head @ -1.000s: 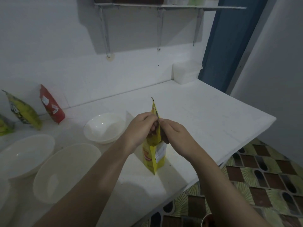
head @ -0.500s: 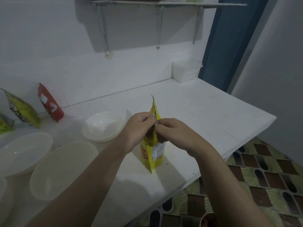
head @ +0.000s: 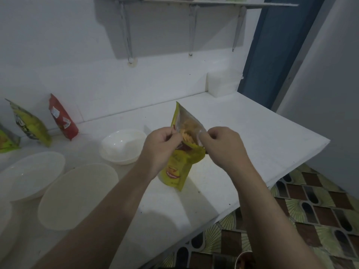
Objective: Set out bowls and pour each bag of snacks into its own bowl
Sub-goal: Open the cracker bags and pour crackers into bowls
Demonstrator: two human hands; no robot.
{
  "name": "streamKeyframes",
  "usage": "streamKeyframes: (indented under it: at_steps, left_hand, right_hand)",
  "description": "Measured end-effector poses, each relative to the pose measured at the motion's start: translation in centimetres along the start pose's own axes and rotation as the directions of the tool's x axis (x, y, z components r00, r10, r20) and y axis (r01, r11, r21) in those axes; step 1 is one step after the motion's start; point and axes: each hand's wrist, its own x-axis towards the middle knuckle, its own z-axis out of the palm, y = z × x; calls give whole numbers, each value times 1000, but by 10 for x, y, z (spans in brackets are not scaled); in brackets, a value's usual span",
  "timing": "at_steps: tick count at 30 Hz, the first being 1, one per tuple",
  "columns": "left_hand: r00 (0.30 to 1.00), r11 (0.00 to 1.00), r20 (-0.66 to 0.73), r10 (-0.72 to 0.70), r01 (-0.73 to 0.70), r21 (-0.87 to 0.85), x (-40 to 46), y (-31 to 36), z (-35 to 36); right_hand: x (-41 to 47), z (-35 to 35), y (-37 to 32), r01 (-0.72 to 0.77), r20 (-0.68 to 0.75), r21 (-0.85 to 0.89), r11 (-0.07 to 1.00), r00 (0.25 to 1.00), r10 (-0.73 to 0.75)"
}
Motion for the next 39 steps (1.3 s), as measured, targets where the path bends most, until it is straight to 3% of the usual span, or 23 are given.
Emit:
streamKeyframes:
  at_steps: [5, 8, 10, 12, 15, 19, 25, 30, 34, 39]
  left_hand:
    - [979, 995, -186, 85, -73, 72, 0, 0, -3]
    - [960, 991, -254, 119, -101, 84, -6, 0, -1]
    - [971, 999, -239, 30, -20, 43, -5, 2, 0]
    - [979, 987, -124, -161, 160, -13, 1, 5, -2]
    - [915, 915, 36, -402, 400, 44, 8, 5, -6]
    - [839, 842, 90, -537, 540, -8, 8, 4, -13]
    - [878, 885, 143, -457, 464, -24, 5, 10, -11]
    - [843, 846, 118, -525, 532, -33, 6, -1, -12]
    - [878, 882, 77, -472, 471, 38, 5, 1, -14]
    - [869, 868, 126, -479, 490, -77, 3, 5, -17]
  right_hand:
    - [-4, 4, -8, 96, -195, -5, 995, 976, -95]
    - [-9, 7, -13, 179, -224, 24, 984, 960, -169]
    - [-13, 10, -15, 224, -204, 37, 974, 956, -212]
    - [-15, 13, -15, 243, -173, 36, 969, 957, -234]
    - [-19, 16, -15, 249, -129, 37, 968, 962, -242]
    - [-21, 17, -10, 199, -116, 40, 979, 974, -194]
    - [-23, 18, -8, 178, -128, -10, 984, 976, -178]
    - [-24, 19, -2, 194, -107, -50, 980, 974, -198]
    - [-24, 22, 1, 143, -152, -103, 984, 976, -158]
    - [-23, 18, 4, 86, -171, -64, 994, 981, -95]
